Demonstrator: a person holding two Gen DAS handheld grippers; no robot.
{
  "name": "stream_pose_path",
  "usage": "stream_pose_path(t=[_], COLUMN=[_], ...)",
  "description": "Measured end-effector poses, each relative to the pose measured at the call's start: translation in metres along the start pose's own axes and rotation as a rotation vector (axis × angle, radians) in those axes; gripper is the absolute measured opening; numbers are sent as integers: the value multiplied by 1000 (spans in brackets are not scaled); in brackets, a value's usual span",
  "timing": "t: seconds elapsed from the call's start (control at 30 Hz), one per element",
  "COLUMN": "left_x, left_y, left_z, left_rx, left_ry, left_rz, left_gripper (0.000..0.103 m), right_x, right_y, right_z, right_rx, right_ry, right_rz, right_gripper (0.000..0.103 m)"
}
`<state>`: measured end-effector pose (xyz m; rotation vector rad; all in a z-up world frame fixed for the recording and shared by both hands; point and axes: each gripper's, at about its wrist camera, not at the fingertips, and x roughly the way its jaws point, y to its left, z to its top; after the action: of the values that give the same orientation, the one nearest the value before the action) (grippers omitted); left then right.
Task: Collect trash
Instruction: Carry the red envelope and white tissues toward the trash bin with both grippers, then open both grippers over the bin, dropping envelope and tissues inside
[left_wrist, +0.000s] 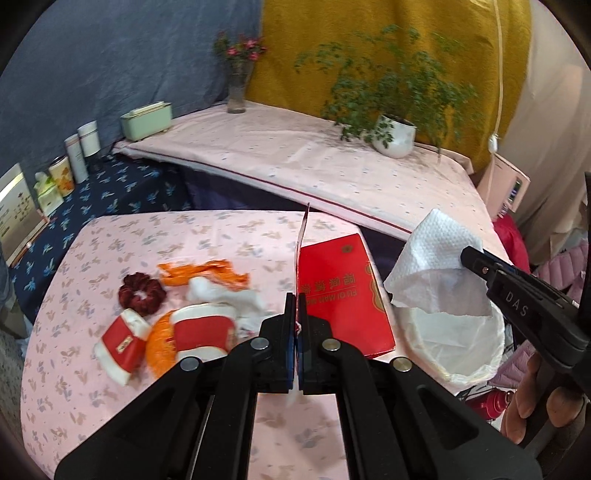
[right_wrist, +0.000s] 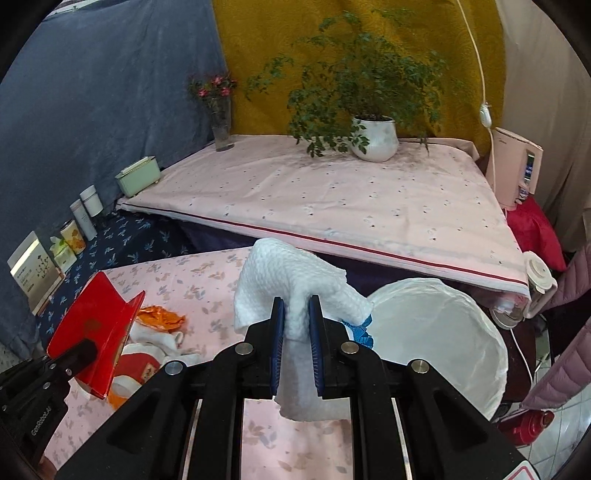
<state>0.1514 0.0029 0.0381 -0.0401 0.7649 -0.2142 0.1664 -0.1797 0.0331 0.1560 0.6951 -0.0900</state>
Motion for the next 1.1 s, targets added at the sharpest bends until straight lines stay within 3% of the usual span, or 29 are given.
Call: stream_pose_path(t=[0.47, 0.83, 0.9, 0.97, 1.03, 1.1], left_x=[44, 81, 85, 86, 85, 85], left_y=[-123, -185, -191, -190, -188, -185], left_z=[3, -4, -5, -6, -7, -7], left_rx=[119, 196, 203, 195, 190, 190], left_ry=[47, 94, 100, 90, 78, 72], left_rz=[-147, -252, -243, -235, -219, -205], left_gripper=[0, 2, 13, 37, 45, 47], right_x=[2, 13, 15, 16, 16, 16], right_y=[-110, -158, -162, -163, -164, -163], right_z=[-19, -33, -34, -34, -34, -33], right_rx=[124, 187, 193, 199, 201, 199], right_ry=[25, 62, 67, 70, 60, 54], right_rz=[-112, -153, -157, -155, -161, -161], right_gripper=[13, 13, 13, 14, 17, 19])
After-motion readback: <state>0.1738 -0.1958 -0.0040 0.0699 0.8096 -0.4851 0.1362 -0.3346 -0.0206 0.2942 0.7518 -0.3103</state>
